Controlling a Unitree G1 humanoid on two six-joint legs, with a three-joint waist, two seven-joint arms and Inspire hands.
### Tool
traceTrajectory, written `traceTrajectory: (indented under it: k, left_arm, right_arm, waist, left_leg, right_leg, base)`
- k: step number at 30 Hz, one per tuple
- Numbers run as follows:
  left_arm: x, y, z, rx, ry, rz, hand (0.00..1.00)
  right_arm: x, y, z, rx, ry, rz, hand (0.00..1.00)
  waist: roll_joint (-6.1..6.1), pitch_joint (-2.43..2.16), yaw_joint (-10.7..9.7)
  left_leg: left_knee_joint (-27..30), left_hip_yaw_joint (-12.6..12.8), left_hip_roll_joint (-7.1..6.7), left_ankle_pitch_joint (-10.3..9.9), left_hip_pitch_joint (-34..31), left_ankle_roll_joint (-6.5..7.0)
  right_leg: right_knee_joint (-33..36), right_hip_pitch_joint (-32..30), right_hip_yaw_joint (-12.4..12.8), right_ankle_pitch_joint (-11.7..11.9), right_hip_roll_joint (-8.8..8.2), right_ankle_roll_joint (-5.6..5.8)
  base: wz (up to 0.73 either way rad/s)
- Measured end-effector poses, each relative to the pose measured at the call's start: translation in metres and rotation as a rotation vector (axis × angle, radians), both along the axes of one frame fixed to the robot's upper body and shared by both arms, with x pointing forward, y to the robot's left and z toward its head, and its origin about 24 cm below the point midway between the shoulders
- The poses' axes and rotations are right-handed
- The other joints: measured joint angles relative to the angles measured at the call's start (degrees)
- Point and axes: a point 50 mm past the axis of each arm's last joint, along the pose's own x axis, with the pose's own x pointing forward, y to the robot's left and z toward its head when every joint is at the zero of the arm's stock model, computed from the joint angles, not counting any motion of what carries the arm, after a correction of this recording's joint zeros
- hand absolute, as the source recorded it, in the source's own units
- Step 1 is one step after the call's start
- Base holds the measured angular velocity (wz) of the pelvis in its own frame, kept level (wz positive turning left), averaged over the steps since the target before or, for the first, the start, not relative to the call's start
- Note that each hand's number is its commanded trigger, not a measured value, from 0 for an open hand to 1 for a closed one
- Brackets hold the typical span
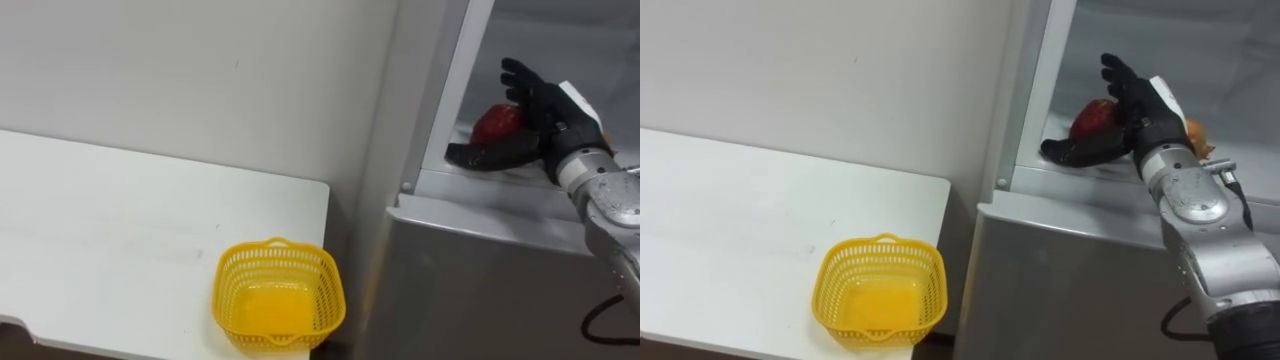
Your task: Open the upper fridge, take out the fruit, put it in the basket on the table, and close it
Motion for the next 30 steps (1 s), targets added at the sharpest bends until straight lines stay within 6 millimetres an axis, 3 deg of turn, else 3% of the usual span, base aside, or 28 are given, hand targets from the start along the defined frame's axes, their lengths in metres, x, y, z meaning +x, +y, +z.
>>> traceTrajectory:
  k: [11, 12, 13, 14, 30]
  left_arm:
    - [-0.003, 0.000, 0.000, -0.002, 0.040, 0.000, 0.00]
    - [-0.004, 0.000, 0.000, -0.002, 0.041, -0.001, 0.00]
    - [-0.004, 0.000, 0.000, -0.002, 0.043, 0.001, 0.00]
    - [-0.004, 0.000, 0.000, -0.002, 0.044, 0.002, 0.00]
    - [-0.008, 0.002, 0.000, 0.001, 0.080, 0.027, 0.00]
  right_arm:
    - [0.005, -0.003, -0.003, 0.007, 0.058, 0.026, 0.00]
    - [0.005, -0.003, -0.004, 0.007, 0.065, 0.029, 0.50]
    - [0.005, -0.003, -0.005, 0.007, 0.073, 0.031, 0.65]
    - [0.005, -0.004, -0.006, 0.008, 0.079, 0.032, 1.00]
    - [0.006, -0.007, -0.015, -0.002, 0.153, 0.020, 1.00]
  waist:
    - [0.07, 0.02, -0.10]
    - [0.06, 0.01, -0.10]
    - [0.06, 0.01, -0.12]
    - [0.05, 0.00, -0.12]
    - [-0.06, -0.17, 0.32]
  left_leg:
    - [-0.01, 0.02, 0.03, 0.00, 0.16, 0.00]
    - [-0.01, 0.03, 0.02, 0.00, 0.28, 0.00]
    - [-0.02, 0.02, 0.02, 0.00, 0.48, 0.00]
    - [-0.04, 0.02, 0.02, 0.00, 0.60, 0.00]
    - [-0.15, 0.02, 0.04, 0.00, 1.68, -0.01]
  right_leg:
    - [0.06, -0.25, -0.01, 0.01, -0.01, -0.02]
    - [0.06, -0.16, 0.00, 0.01, -0.01, -0.02]
    - [0.06, 0.08, 0.03, 0.01, -0.01, -0.02]
    - [0.05, 0.24, 0.03, 0.01, -0.01, -0.02]
    - [0.05, 1.16, 0.04, 0.01, -0.01, -0.02]
  base:
    - [-0.01]
    - [0.00]
    - [0.00]
    - [0.00]
    - [0.00]
